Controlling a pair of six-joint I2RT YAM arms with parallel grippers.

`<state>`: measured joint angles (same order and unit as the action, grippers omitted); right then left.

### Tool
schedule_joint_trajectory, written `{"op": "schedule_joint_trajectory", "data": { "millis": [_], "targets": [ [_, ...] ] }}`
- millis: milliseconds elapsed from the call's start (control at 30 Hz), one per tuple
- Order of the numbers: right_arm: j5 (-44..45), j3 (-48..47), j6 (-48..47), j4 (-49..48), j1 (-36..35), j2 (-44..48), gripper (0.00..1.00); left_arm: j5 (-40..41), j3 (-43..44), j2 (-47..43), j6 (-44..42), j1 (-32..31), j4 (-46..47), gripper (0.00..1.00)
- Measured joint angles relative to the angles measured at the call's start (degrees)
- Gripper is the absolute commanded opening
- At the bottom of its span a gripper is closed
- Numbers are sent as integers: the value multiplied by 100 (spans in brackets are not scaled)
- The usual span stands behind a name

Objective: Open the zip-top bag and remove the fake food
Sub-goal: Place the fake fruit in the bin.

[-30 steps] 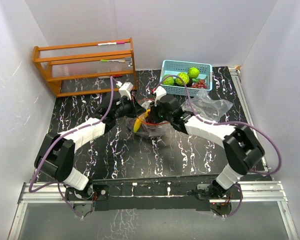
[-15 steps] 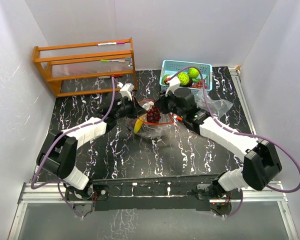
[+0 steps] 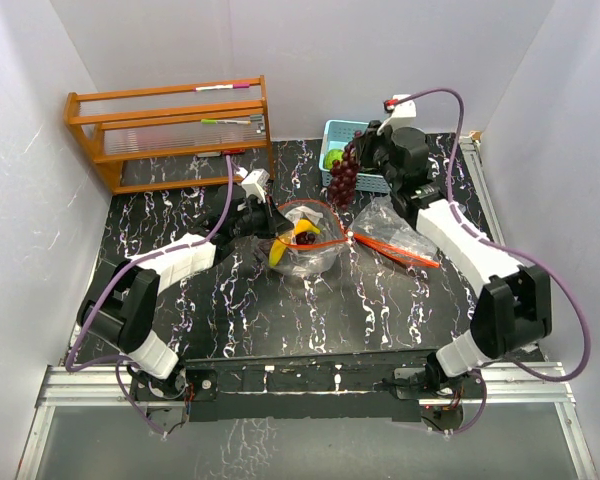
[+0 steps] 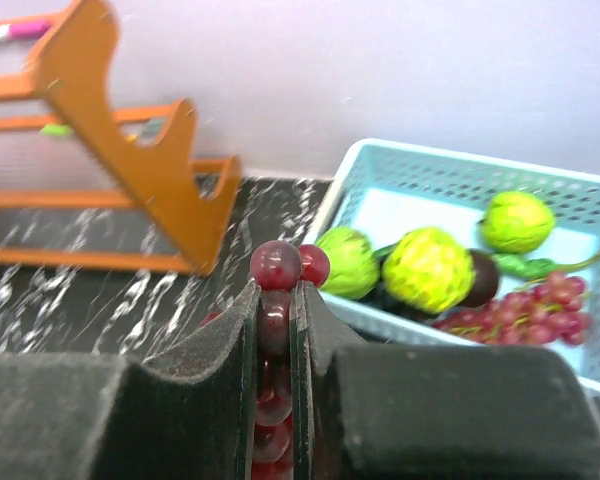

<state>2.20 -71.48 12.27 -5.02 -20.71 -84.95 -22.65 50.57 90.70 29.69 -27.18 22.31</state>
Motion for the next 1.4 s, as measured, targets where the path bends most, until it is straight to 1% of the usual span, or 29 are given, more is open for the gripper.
{"op": "schedule_joint_trajectory", "data": {
  "millis": [133, 333, 467, 567, 667, 867, 1033, 1067, 1100, 1167, 1233, 1267, 1300, 1333, 1400],
  "targets": [
    [636, -313, -225, -446, 125, -501, 8, 39, 0, 0, -11, 0, -7, 0],
    [1690, -319, -839, -1436, 125, -1207, 7, 85, 0, 0, -50, 0, -44, 0],
    [2238, -133, -1423, -2500, 120, -1563, 7, 83, 0, 0, -55, 0, -52, 0],
    [2629, -11, -1991, -3484, 96, -1849, 7, 81, 0, 0, -55, 0, -52, 0],
    [2973, 15, -2544, -4282, 83, -2129, 7, 79, 0, 2, -57, 0, -55, 0],
    [3473, -22, -3554, -5351, 63, -2404, 8, 79, 0, 7, -57, 0, -63, 0],
    [3711, -520, -4347, -6048, 85, -3104, 9, 66, 2, 81, -57, 0, -66, 0],
    [3755, -629, -4472, -6111, 92, -3276, 13, 61, 2, 90, -57, 0, -76, 0],
    [3799, -758, -4583, -6140, 101, -3458, 24, 59, 2, 90, -57, 0, -90, 0],
    [3864, -968, -4732, -6126, 129, -3783, 49, 57, 2, 90, -61, 0, -101, 0],
    [3930, -1200, -4815, -5969, 168, -4076, 71, 59, 2, 90, -72, 0, -138, 0],
    [3958, -1287, -4804, -5877, 186, -4172, 77, 59, 2, 90, -74, 0, -149, 0],
    [3971, -1329, -4815, -5757, 208, -4232, 81, 59, 2, 90, -79, 0, -162, 0],
    [3995, -1327, -4793, -5589, 216, -4242, 83, 59, 2, 90, -81, 0, -166, 0],
    [3960, -1320, -4625, -5217, 243, -4201, 84, 59, 2, 90, -85, 0, -175, 0]
  ]
}}
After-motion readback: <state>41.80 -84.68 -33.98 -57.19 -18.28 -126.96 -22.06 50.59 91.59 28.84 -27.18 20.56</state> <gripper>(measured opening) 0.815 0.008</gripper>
